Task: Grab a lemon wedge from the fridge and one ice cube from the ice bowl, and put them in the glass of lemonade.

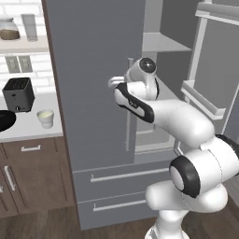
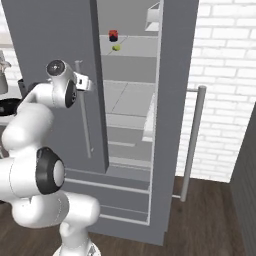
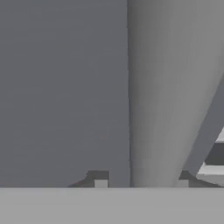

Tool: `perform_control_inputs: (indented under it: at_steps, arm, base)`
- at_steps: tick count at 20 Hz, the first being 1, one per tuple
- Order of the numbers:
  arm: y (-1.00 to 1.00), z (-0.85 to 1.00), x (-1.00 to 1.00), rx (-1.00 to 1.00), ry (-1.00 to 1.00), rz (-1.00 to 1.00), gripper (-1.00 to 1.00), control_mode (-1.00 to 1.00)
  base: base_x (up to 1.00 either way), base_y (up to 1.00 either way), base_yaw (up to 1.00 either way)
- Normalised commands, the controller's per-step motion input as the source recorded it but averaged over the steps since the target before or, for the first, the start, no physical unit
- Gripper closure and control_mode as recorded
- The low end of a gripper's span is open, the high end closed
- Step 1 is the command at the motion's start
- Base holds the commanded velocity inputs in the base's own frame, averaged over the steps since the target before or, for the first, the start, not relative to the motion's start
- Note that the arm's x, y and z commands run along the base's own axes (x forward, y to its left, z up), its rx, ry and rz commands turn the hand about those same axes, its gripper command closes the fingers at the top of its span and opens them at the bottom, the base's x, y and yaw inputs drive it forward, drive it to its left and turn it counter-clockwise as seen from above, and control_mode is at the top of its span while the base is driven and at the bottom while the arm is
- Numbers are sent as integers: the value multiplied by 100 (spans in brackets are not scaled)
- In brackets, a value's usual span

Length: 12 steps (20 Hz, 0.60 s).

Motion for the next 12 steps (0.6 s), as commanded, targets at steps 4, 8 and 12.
perform_control_inputs:
  at_steps: [4,8,12]
  arm:
    - [100,47,-53,-1,0,23,100,-100]
    - [100,73,-73,-2,0,26,100,-100]
    - [96,91,-100,-5,0,25,100,-100]
  base:
    - [0,0,0]
    - [0,0,0]
    - [0,0,0]
